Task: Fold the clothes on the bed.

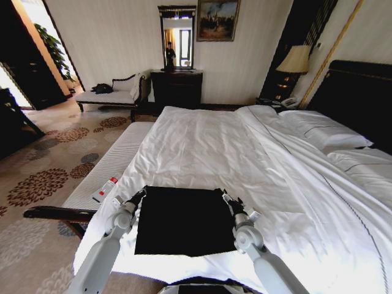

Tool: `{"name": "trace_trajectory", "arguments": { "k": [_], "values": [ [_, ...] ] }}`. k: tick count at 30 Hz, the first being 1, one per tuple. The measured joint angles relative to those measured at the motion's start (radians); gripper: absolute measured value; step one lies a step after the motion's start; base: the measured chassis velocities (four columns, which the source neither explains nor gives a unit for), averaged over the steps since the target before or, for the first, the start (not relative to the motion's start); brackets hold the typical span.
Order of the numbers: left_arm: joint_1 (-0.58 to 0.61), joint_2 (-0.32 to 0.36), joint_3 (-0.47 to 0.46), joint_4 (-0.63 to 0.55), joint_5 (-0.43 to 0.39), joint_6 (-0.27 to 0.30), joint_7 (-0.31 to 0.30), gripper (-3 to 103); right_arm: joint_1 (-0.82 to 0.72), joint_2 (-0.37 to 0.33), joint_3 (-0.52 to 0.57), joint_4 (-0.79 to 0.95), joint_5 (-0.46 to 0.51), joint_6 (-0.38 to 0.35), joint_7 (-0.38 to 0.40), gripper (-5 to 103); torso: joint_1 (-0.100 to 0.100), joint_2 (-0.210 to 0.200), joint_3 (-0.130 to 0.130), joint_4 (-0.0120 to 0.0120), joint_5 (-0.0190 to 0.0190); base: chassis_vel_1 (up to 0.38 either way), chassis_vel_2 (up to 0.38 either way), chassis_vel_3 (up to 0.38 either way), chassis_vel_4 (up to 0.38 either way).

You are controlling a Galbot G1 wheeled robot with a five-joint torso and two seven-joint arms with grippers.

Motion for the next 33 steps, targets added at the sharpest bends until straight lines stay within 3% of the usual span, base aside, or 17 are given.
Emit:
{"name": "trace_trajectory", "arguments": {
  "k": [15, 19, 22, 25, 29, 33],
  "values": [
    [-0.084, 0.036, -0.039, 0.079, -0.039, 0.0, -0.003, 0, 0.06, -0.028, 0.008, -0.064, 0.015, -0.017, -0.022, 100, 0.0, 0.0, 0.0, 0.0, 0.0002, 0.0, 0.0, 0.0, 0.0],
    [-0.086, 0.037, -0.039, 0.084, -0.032, 0.0, -0.003, 0, 0.087, -0.036, -0.01, -0.1, 0.069, -0.042, -0.078, 100, 0.0, 0.0, 0.0, 0.0, 0.0001, 0.0, 0.0, 0.0, 0.0],
    [-0.079, 0.033, -0.039, 0.084, -0.02, 0.0, -0.003, 0, 0.118, -0.038, -0.026, -0.133, 0.164, -0.071, -0.183, 100, 0.0, 0.0, 0.0, 0.0001, -0.0001, 0.0, 0.0, 0.0, 0.0],
    [-0.078, 0.033, -0.039, 0.084, -0.018, 0.0, -0.003, 0, 0.131, -0.033, -0.034, -0.143, 0.221, -0.095, -0.224, 100, 0.0, 0.0, 0.0, 0.0001, 0.0, 0.0, 0.0, 0.0, 0.0],
    [-0.075, 0.035, -0.039, 0.082, -0.018, 0.0, -0.003, 0, 0.145, -0.015, -0.045, -0.138, 0.31, -0.127, -0.249, 100, 0.0, 0.0, 0.0, 0.0001, 0.0001, 0.0, 0.0, 0.0, 0.0],
    [-0.067, 0.035, -0.039, 0.078, -0.013, -0.001, -0.003, 0, 0.158, -0.006, -0.064, -0.134, 0.331, -0.141, -0.262, 100, 0.0, 0.0, 0.0, 0.0001, 0.0001, 0.0, 0.0, 0.0, 0.0]
  ]
}}
